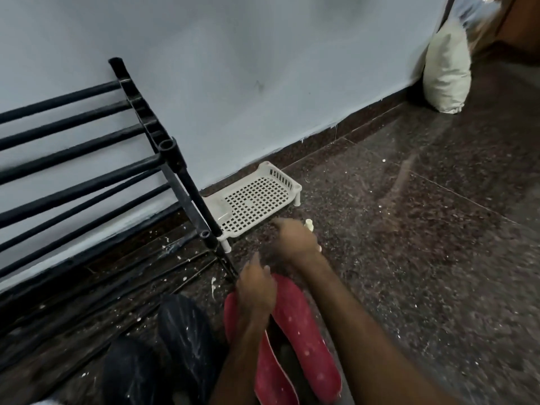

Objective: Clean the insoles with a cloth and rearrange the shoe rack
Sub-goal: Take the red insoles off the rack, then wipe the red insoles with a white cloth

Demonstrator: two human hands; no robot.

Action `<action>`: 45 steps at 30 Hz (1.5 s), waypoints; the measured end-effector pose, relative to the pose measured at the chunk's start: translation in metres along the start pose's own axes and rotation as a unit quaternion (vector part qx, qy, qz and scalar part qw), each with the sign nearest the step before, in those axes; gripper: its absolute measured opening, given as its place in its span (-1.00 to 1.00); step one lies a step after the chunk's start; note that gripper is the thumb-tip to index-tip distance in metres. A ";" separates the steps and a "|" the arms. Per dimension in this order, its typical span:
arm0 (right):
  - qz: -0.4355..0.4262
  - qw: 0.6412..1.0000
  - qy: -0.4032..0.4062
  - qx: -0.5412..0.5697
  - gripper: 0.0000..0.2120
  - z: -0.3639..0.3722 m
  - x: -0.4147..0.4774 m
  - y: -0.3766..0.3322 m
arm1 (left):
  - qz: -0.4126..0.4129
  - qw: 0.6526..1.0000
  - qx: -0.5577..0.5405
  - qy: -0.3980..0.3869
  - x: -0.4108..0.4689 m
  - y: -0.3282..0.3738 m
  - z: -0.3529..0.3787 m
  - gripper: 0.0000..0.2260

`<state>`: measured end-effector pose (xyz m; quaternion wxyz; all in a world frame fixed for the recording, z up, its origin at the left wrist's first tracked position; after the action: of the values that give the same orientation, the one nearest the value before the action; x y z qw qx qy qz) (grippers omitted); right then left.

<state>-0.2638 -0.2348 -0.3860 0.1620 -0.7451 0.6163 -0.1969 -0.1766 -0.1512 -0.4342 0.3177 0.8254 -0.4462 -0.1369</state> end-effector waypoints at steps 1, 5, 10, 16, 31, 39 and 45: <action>-0.043 0.999 -0.007 -0.017 -0.63 0.009 0.020 -0.011 | -0.001 1.000 -0.007 -0.001 0.006 -0.003 0.003 -0.62; -0.133 0.986 -0.053 -0.082 -0.59 0.041 0.075 -0.031 | -0.007 1.000 -0.029 0.006 0.025 -0.010 0.009 -0.56; -0.105 0.980 -0.061 -0.157 -0.69 0.063 0.080 -0.012 | -0.026 0.998 -0.062 0.012 0.030 -0.012 0.017 -0.58; -0.097 0.977 0.002 -0.189 -0.74 0.064 0.057 0.006 | -0.048 0.996 -0.079 0.006 0.020 -0.008 0.017 -0.59; -0.094 0.993 0.001 -0.077 -0.78 0.077 0.110 -0.066 | -0.075 0.993 -0.090 -0.009 -0.003 -0.056 0.004 -0.85; -0.065 0.986 0.032 -0.149 -0.76 0.094 0.113 -0.077 | -0.086 0.991 -0.102 -0.010 -0.008 -0.072 -0.001 -0.83; -0.067 0.986 0.051 -0.141 -0.78 0.100 0.113 -0.081 | -0.089 0.989 -0.119 -0.005 -0.011 -0.072 -0.004 -0.82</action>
<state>-0.1268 -0.3303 -0.4232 0.0101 -0.7894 0.5936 -0.1561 -0.1345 -0.1119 -0.4785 0.3980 0.8173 -0.3533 -0.2208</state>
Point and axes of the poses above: each hand's wrist, its own x-axis towards the middle knuckle, its own z-axis out of the palm, y = z × x, the point moved 2 cm from there along x, towards the middle knuckle, and after that the axes turned 14 degrees about y, right-handed, at the moved point
